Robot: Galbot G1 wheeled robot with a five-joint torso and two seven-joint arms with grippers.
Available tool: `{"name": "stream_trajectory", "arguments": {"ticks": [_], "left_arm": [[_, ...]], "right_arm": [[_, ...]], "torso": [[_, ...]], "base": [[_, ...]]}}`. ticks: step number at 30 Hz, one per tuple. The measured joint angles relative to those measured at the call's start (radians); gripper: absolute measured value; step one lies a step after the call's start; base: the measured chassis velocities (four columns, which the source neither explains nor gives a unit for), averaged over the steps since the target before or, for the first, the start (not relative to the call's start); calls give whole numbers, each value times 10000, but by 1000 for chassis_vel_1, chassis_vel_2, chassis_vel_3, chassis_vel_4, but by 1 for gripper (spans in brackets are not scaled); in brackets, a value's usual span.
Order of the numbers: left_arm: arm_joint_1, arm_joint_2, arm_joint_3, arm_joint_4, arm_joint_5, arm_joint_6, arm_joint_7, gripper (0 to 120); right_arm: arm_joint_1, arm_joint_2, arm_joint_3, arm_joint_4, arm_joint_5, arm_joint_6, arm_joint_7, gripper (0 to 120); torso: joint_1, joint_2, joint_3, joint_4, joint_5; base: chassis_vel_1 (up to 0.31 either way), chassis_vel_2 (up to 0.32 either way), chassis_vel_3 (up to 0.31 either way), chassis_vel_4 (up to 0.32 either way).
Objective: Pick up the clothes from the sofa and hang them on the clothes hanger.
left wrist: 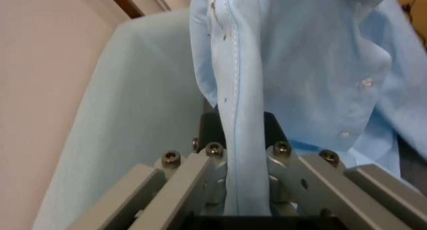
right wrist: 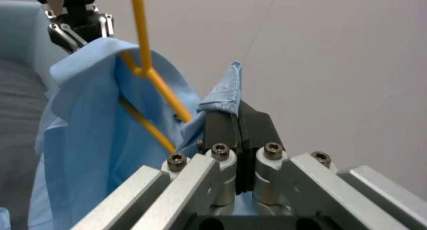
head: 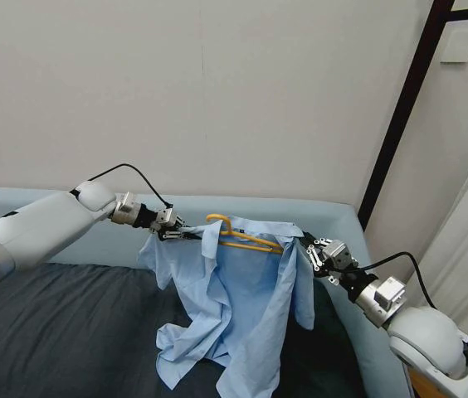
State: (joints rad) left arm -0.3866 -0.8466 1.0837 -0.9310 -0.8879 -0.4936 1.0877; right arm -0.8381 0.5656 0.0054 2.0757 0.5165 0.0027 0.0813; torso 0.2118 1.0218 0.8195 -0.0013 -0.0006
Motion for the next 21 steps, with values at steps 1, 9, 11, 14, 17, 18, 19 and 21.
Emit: {"name": "stream_trajectory", "arguments": {"ticks": [1, 9, 11, 14, 17, 18, 19, 21], "left_arm": [[-30, 64, 82, -294, -206, 168, -101, 1], [-611, 507, 848, -1940, -1322, 1472, -786, 1], [-794, 611, 997, -2252, -1750, 1891, -795, 1], [-915, 615, 1040, -2254, -1887, 2021, -593, 1], [-1143, 572, 1183, -1978, -1986, 2074, -264, 1], [-1244, 542, 1232, -1837, -2157, 2087, -43, 1], [-1244, 542, 1232, -1837, -2157, 2087, -43, 1], [-1485, 497, 1320, -1652, -2355, 2194, 271, 1]], "right_arm": [[102, 3, -102, 4, 15, -37, 29, 0], [897, 83, -676, 197, 197, -196, 210, 0], [942, 1, -756, 437, 163, -191, 155, 0], [786, -67, -765, 715, 49, -126, 52, 0], [389, -184, -728, 1017, -252, -14, -95, 0], [266, -224, -692, 1062, -451, 51, -153, 0], [266, -224, -692, 1062, -451, 51, -153, 0], [200, -285, -649, 1063, -717, 137, -211, 0]], "torso": [[0, 0, 1, 2, 0], [0, 0, 1, 3, 0], [0, 1, 1, 5, 0], [-1, 0, 0, 2, -1], [-1, 0, 0, -1, 1], [-1, 0, 0, -1, -1], [-1, 0, 0, -1, -1], [-1, 0, 0, 0, -1]], "base": [[0, 0, 0, 0], [0, 0, 0, 0], [0, 0, 0, 0], [0, 0, 0, 0], [0, 0, 0, 0], [0, 0, 0, 0], [0, 0, 0, 0], [0, 0, 0, 0]]}}
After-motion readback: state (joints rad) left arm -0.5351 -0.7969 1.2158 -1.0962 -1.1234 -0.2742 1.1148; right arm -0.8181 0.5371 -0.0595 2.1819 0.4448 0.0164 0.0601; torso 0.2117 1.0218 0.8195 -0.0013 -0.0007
